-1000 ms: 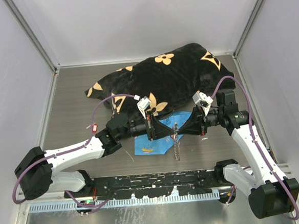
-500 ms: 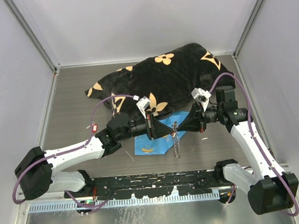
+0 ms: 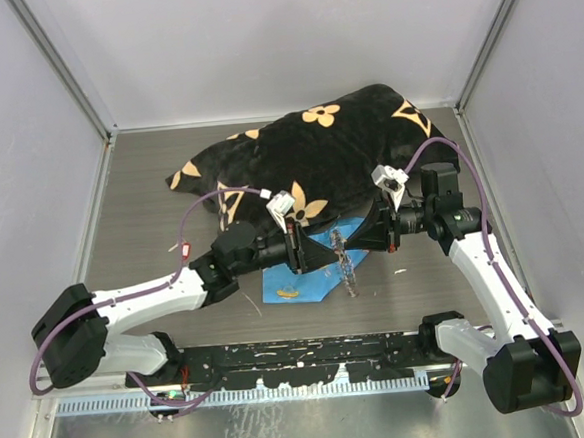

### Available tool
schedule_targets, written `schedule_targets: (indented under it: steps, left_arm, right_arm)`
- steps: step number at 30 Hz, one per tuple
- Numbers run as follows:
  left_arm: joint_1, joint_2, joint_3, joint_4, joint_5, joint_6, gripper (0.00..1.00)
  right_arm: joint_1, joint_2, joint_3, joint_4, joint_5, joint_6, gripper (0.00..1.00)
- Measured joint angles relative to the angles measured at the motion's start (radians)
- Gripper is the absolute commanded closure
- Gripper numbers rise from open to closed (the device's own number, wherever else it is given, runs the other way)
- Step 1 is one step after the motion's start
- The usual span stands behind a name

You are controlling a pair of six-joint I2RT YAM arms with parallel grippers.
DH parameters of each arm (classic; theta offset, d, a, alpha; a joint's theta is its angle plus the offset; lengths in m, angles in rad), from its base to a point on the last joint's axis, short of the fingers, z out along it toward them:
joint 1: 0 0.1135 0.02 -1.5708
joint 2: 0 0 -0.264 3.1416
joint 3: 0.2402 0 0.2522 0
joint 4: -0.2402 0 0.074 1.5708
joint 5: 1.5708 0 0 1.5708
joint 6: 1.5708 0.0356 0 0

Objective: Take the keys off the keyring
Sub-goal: Remove the key from the keyring.

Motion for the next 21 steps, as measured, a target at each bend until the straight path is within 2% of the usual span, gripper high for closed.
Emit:
schedule_targets:
  steps: [2, 8, 17, 21]
  left_arm:
    - [0.0, -0.026, -0.031, 0.008, -0.012, 0.011, 0.59]
    - [-0.001, -0.14, -0.106, 0.088, -0.034, 0.068, 0.51]
    - [-0.001, -0.109, -0.11, 0.24, -0.027, 0.117, 0.51]
    - [-0.001, -0.06, -0.108, 0.27, -0.01, 0.119, 0.55]
  right_arm:
    - [0.0, -0.002, 0.0, 0.005, -0.001, -0.001, 0.99]
    - [0.0, -0.004, 0.0, 0.001, -0.018, -0.024, 0.99]
    - [0.0, -0.028, 0.0, -0.044, -0.069, -0.101, 0.99]
    - [0.0, -0.031, 0.0, -0.062, -0.082, -0.122, 0.99]
